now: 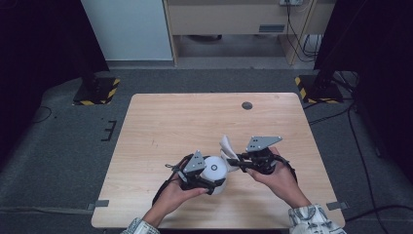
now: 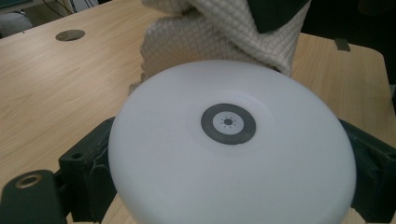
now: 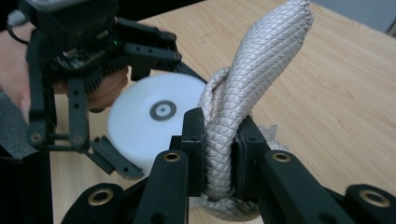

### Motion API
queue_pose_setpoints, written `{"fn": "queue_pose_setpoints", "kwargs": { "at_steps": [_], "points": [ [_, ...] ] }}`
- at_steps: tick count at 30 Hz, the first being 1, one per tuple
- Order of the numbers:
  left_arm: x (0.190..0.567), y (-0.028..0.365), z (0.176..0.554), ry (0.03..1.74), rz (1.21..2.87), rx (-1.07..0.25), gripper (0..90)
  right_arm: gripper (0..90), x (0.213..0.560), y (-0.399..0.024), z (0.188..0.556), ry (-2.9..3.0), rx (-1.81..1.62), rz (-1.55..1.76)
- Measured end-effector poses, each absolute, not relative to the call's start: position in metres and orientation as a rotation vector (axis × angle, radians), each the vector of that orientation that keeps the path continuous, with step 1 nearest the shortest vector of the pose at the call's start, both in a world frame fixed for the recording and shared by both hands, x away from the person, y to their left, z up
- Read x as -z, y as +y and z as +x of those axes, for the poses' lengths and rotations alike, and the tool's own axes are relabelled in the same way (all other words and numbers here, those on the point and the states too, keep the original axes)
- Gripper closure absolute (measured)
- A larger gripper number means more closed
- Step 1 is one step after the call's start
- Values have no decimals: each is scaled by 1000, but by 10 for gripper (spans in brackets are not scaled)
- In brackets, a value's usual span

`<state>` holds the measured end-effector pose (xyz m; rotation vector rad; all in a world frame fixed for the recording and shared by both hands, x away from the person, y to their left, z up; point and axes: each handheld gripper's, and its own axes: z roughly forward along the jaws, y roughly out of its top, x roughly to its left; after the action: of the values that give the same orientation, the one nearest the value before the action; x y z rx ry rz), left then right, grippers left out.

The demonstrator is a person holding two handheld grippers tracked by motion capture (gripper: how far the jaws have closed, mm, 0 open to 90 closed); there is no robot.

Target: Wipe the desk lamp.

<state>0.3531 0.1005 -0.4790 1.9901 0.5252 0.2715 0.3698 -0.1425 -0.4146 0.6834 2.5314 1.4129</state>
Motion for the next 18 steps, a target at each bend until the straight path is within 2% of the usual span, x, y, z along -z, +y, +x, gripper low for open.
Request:
{"fn": "queue_pose_setpoints", "kwargs": {
  "at_steps": [7, 18],
  "points": [
    [479, 100, 353, 524, 1989, -273, 75, 776, 408, -133, 368, 2549, -1447, 656],
    [479, 100, 353, 523, 1989, -274, 76, 776, 417, -122, 377, 2564, -1384, 682]
  ]
}}
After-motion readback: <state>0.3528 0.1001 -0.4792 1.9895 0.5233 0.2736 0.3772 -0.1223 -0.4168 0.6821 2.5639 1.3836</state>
